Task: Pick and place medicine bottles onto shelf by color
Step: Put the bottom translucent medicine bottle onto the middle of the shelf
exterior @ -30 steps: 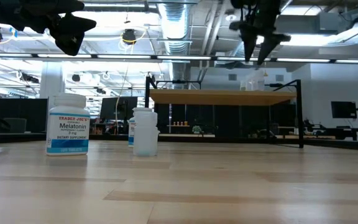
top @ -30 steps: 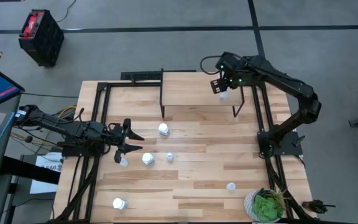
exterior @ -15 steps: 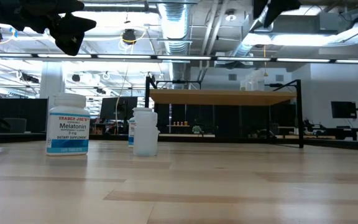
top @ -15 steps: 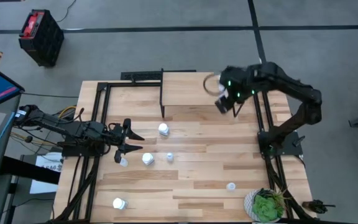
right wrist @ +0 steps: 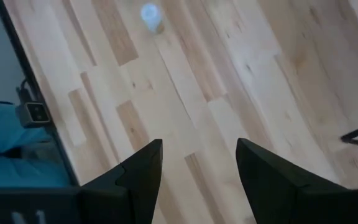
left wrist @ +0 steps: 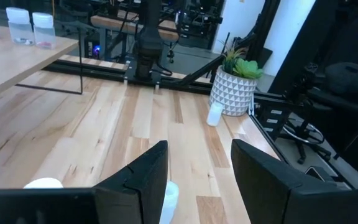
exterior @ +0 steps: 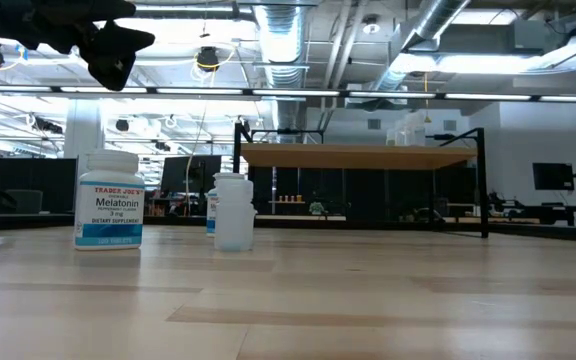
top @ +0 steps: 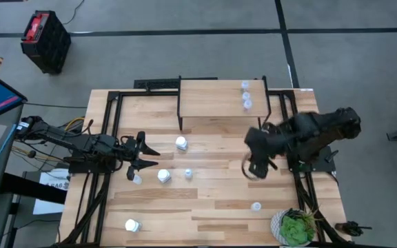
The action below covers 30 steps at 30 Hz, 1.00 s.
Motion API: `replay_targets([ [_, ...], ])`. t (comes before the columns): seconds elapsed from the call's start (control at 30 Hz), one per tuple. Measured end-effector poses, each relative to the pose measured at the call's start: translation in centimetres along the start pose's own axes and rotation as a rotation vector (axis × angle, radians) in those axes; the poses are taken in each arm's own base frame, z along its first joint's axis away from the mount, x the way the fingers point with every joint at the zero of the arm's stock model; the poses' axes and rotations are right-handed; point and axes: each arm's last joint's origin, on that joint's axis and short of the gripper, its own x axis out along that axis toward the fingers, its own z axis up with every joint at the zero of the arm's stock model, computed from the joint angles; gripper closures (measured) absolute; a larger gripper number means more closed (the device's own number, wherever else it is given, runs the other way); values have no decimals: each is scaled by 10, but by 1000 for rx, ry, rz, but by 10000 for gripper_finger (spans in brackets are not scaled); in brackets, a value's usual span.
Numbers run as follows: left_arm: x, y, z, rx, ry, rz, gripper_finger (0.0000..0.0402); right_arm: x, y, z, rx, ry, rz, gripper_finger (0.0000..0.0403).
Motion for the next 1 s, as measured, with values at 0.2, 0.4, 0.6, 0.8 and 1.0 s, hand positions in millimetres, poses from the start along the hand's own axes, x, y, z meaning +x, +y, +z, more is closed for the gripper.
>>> replay_targets([
  [0.2,0,1,-3,-15,31,8,237,12,30,-24,24,-10,-42,177],
  [0.4,1,1,-5,-10,49,14,237,50,59,-41,4,54,-104,177],
  [0.6,1,1,-5,-5,51,17,237,96,86,-55,-43,190,-190,177],
  [0.8,1,1,-5,-4,54,18,237,141,106,-64,-49,378,-230,177],
  [1.0,1,1,-6,-4,56,18,237,171,116,-73,-35,527,-256,177],
])
